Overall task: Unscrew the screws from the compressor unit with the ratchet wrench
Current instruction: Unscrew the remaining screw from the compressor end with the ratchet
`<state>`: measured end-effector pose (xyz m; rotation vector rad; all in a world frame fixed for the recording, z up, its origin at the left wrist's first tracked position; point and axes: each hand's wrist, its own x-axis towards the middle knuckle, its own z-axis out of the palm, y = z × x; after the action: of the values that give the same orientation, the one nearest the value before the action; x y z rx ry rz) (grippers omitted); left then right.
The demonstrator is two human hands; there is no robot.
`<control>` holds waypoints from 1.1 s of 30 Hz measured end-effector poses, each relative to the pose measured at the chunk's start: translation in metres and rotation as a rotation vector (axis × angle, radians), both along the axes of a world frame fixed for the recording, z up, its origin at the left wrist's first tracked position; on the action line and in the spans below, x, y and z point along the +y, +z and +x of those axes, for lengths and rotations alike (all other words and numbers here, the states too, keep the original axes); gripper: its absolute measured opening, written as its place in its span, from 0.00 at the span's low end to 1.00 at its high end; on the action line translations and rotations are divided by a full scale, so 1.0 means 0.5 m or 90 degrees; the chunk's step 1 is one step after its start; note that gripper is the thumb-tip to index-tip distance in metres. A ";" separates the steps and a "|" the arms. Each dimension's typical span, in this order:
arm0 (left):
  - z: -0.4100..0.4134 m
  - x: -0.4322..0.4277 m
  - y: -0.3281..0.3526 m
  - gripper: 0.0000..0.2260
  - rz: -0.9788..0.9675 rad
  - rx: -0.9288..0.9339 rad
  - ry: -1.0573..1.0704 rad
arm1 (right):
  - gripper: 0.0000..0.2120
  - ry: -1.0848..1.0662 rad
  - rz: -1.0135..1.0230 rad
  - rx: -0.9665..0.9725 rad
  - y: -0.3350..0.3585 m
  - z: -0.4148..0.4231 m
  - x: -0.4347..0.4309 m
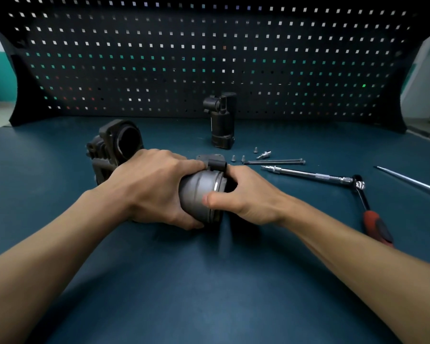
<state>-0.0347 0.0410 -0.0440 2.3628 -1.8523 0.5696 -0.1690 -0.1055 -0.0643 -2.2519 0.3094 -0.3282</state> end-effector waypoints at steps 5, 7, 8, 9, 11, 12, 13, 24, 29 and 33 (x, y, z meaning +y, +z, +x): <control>-0.008 -0.004 -0.002 0.37 0.007 -0.014 0.000 | 0.35 0.020 0.010 -0.004 -0.010 -0.003 -0.008; -0.009 -0.007 -0.003 0.37 0.016 -0.022 0.001 | 0.33 0.024 0.019 -0.002 -0.013 -0.004 -0.011; -0.009 -0.007 -0.003 0.37 0.016 -0.024 0.003 | 0.32 0.029 0.021 -0.001 -0.014 -0.003 -0.012; -0.008 -0.009 -0.001 0.37 0.017 -0.031 0.003 | 0.31 0.033 0.025 -0.004 -0.014 -0.003 -0.014; -0.009 -0.011 -0.002 0.36 0.015 -0.034 0.000 | 0.28 0.045 0.041 -0.010 -0.017 -0.001 -0.015; -0.010 -0.011 -0.004 0.35 0.012 -0.034 -0.003 | 0.26 0.050 0.048 -0.013 -0.019 0.000 -0.017; -0.011 -0.011 -0.005 0.34 0.007 -0.033 -0.007 | 0.26 0.052 0.056 -0.015 -0.022 0.000 -0.018; -0.015 -0.011 -0.004 0.34 0.017 -0.025 -0.011 | 0.20 0.079 0.144 -0.056 -0.040 -0.004 -0.022; -0.006 -0.009 -0.004 0.36 -0.030 -0.003 -0.003 | 0.42 0.067 0.056 0.015 -0.037 -0.007 -0.045; -0.007 -0.010 -0.009 0.37 -0.042 -0.013 0.012 | 0.51 0.039 -0.027 0.060 -0.028 -0.005 -0.036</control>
<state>-0.0381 0.0362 -0.0486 2.3441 -1.7920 0.6474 -0.1717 -0.1236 -0.0784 -2.3175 0.2834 -0.1990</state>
